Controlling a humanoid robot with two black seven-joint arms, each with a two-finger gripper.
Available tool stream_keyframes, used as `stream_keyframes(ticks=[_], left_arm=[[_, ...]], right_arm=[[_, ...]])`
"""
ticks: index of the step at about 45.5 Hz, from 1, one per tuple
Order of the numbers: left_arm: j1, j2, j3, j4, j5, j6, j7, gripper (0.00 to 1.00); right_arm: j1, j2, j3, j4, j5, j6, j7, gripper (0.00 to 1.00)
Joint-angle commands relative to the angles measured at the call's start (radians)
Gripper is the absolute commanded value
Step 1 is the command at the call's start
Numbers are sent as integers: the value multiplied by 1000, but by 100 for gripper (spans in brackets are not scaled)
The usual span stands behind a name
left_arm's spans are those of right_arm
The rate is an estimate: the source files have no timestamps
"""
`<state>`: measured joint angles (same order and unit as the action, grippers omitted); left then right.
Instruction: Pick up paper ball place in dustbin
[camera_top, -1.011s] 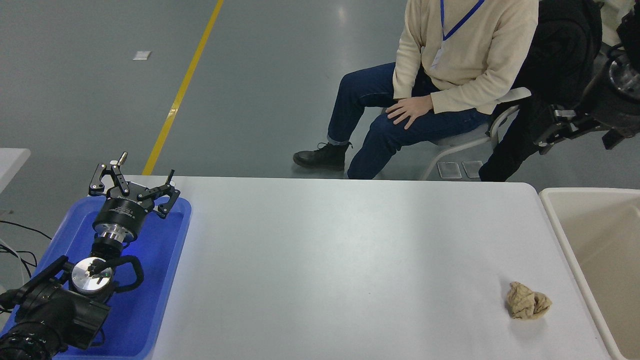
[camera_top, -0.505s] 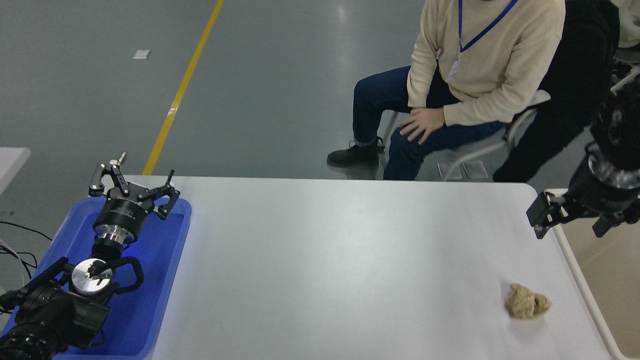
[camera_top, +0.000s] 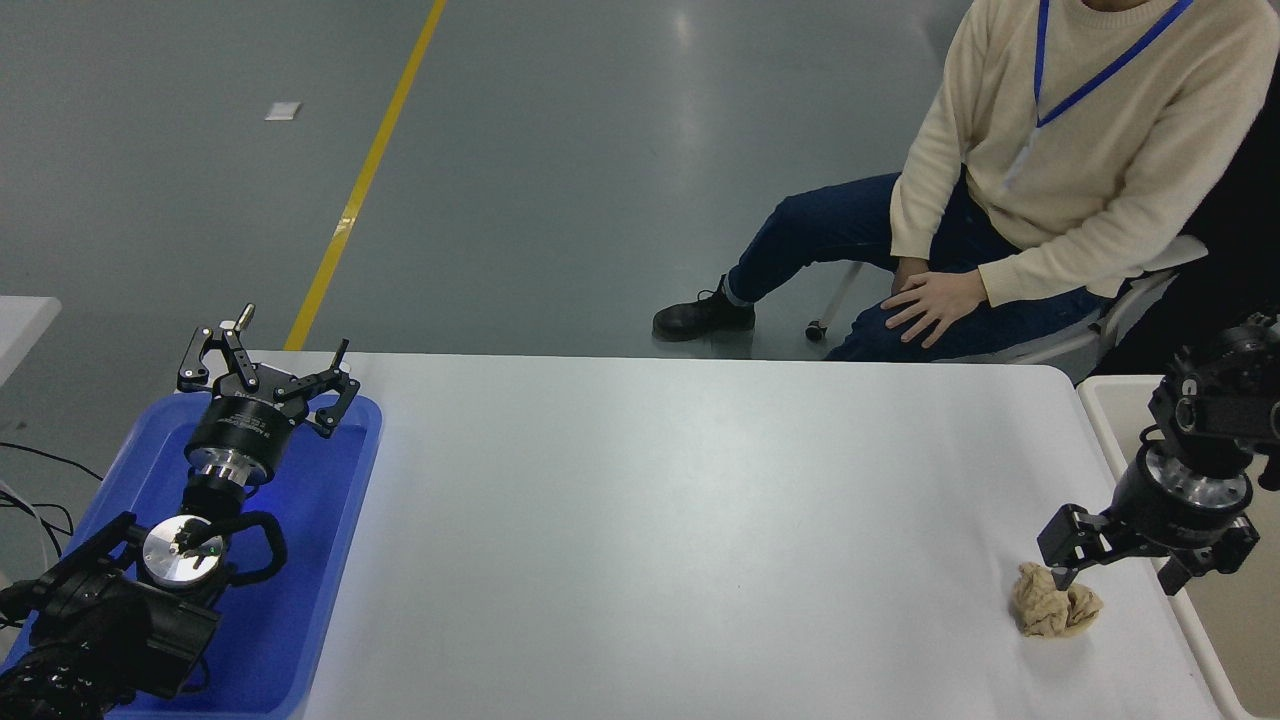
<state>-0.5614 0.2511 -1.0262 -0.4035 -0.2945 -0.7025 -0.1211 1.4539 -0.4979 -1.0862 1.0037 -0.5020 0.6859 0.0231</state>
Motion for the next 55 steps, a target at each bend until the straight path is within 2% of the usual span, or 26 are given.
stream_keyframes(ticks=[1, 12, 21, 31, 49, 55], left_arm=[[0, -1, 0, 0, 0, 0, 0, 100], [0, 0, 0, 0, 0, 0, 0, 100], [0, -1, 0, 0, 0, 0, 0, 100], [0, 0, 0, 0, 0, 0, 0, 100], [0, 0, 0, -2, 0, 0, 0, 100], [0, 0, 0, 0, 0, 0, 0, 100]], right_arm=[[-90, 4, 37, -7, -4, -124, 0, 99], [-170, 4, 89, -17, -6, -200, 0, 99], [-227, 4, 114, -27, -1, -347, 0, 99], [-234, 2, 114, -30, 2, -384, 0, 99], [-302, 4, 114, -31, 2, -571, 0, 99], [-320, 5, 114, -31, 3, -608, 0, 89]])
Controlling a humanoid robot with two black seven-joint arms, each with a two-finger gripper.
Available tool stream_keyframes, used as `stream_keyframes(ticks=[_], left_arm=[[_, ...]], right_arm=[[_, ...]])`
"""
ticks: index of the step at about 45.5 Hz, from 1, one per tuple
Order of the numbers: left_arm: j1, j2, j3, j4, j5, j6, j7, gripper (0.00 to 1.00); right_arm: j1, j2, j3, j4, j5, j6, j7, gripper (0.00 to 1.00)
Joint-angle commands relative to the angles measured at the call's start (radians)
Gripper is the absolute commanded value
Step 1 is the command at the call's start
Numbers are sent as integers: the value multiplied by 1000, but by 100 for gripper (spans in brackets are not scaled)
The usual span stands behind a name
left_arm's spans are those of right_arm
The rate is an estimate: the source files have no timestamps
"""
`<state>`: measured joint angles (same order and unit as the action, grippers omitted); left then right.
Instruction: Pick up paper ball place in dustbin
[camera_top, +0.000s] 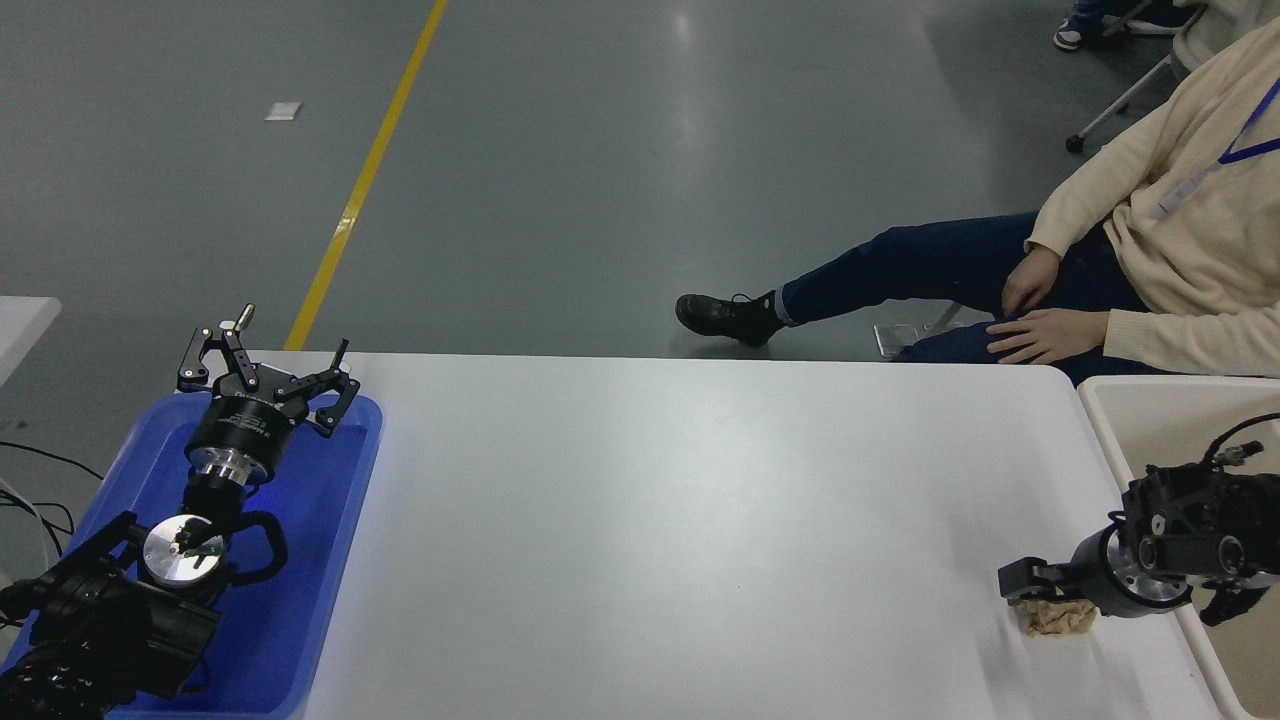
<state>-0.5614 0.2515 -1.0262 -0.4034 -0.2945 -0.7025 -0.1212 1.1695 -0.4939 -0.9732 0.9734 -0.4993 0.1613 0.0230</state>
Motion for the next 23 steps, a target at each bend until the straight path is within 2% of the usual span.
stream_keyframes(ticks=[1, 7, 8, 10, 14, 23], left_arm=[[0, 0, 0, 0, 0, 0, 0, 100], [0, -1, 0, 0, 0, 0, 0, 100], [0, -1, 0, 0, 0, 0, 0, 100], [0, 0, 0, 0, 0, 0, 0, 100], [0, 0, 0, 0, 0, 0, 0, 100], [0, 0, 0, 0, 0, 0, 0, 100]], right_arm=[[-37, 3, 1, -1, 1, -85, 0, 85], [-60, 15, 1, -9, 5, -83, -1, 60], [-62, 15, -1, -9, 7, -78, -3, 50], [-59, 15, -2, -9, 7, -71, -3, 36], [-45, 0, -5, 7, 7, -52, -5, 2], [97, -132, -9, 99, 11, 102, 0, 0]])
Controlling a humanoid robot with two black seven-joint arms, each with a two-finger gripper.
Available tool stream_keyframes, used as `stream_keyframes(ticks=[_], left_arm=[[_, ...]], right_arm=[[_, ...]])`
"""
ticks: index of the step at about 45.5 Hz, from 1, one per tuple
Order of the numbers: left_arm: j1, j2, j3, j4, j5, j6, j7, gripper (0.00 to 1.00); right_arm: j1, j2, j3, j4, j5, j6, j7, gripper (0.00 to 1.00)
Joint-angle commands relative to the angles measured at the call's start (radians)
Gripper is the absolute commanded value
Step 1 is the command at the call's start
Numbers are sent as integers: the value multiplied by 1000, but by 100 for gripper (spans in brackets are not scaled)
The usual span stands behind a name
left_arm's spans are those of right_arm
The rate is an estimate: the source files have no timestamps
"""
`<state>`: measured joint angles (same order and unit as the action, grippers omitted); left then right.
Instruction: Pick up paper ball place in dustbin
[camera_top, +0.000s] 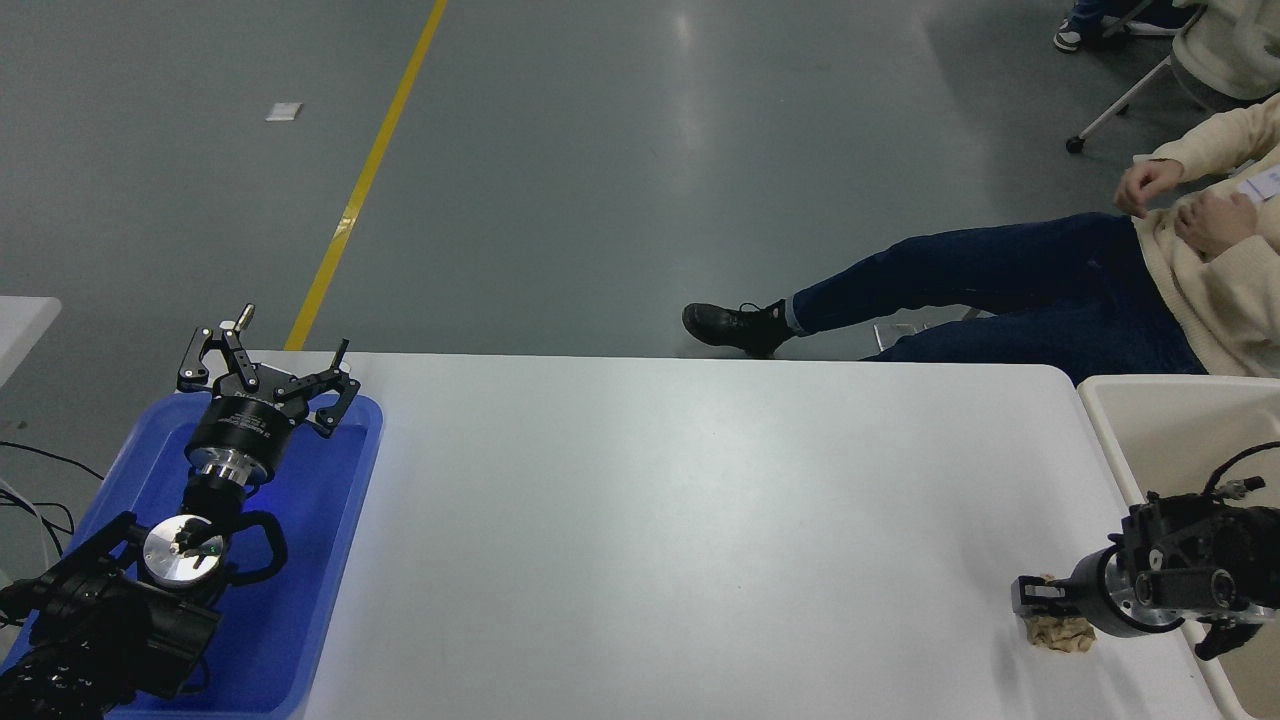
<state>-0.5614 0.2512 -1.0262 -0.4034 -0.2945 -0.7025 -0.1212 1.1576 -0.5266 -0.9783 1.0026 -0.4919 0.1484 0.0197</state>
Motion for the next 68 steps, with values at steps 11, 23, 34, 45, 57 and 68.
stream_keyframes(ticks=[11, 23, 34, 45, 57, 68], left_arm=[[0, 0, 0, 0, 0, 0, 0, 100], [0, 0, 0, 0, 0, 0, 0, 100], [0, 0, 0, 0, 0, 0, 0, 100], [0, 0, 0, 0, 0, 0, 0, 100], [0, 0, 0, 0, 0, 0, 0, 100], [0, 0, 0, 0, 0, 0, 0, 100]], right_arm=[[418, -170, -82, 202, 6, 368, 6, 0], [767, -191, -177, 212, 13, 637, 6, 0], [1002, -196, -253, 212, 13, 637, 6, 0], [1114, -187, -304, 215, 13, 637, 6, 0], [1111, -280, -359, 192, 58, 637, 5, 0], [952, -460, -378, 56, 61, 637, 0, 0]])
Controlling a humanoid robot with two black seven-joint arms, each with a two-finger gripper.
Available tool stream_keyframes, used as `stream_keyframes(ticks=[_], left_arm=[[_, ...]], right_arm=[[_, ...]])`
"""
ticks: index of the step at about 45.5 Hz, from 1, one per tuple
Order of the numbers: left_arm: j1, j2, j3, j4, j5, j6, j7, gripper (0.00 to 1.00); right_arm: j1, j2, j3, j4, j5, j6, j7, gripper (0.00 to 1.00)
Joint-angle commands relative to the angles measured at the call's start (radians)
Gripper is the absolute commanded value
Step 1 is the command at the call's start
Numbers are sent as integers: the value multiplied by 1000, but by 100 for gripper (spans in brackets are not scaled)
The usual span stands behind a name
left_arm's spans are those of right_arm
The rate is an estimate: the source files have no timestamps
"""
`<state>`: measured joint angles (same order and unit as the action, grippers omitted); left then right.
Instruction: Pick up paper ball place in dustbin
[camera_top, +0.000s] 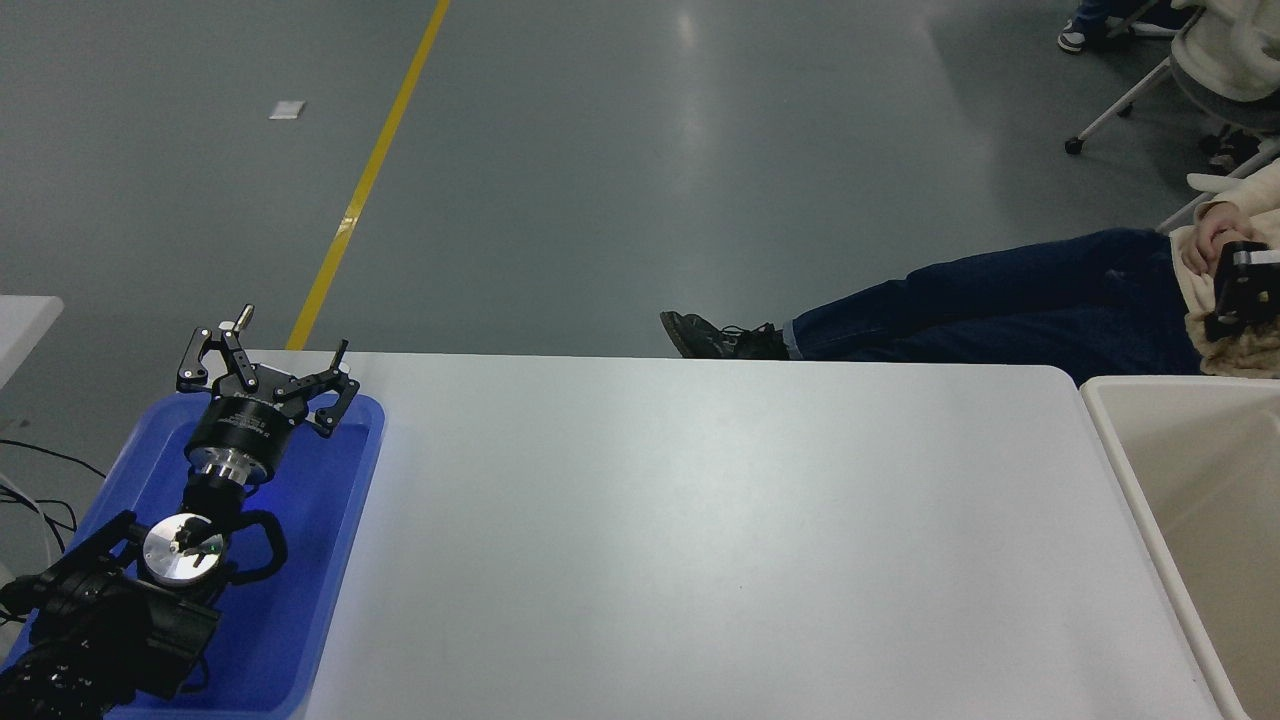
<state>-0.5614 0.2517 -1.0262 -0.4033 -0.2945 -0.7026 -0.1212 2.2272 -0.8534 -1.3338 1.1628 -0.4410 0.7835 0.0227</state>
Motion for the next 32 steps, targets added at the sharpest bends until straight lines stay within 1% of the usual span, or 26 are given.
stream_keyframes(ticks=[1, 6, 10, 15, 22, 25, 28, 29, 32], left_arm=[[0, 0, 0, 0, 0, 0, 0, 100], [0, 0, 0, 0, 0, 0, 0, 100], [0, 0, 0, 0, 0, 0, 0, 100], [0, 0, 0, 0, 0, 0, 0, 100], [0, 0, 0, 0, 0, 0, 0, 100], [0, 0, 0, 0, 0, 0, 0, 100], [0, 0, 0, 0, 0, 0, 0, 100], [0, 0, 0, 0, 0, 0, 0, 100], [0, 0, 0, 0, 0, 0, 0, 100]], right_arm=[[-145, -138, -19, -129, 10, 2, -3, 0], [-335, -170, 22, -270, 31, -1, -1, 0], [-525, -167, 132, -347, 50, -127, -3, 0], [-785, -148, 341, -428, 54, -271, -6, 0], [-1090, -79, 631, -603, 54, -374, -6, 0], [-1210, -20, 722, -713, 54, -406, -6, 0], [-1311, 68, 791, -843, 54, -435, -6, 0], [-1366, 118, 827, -938, 54, -457, -6, 0], [-1429, 180, 872, -1038, 54, -497, -6, 0]])
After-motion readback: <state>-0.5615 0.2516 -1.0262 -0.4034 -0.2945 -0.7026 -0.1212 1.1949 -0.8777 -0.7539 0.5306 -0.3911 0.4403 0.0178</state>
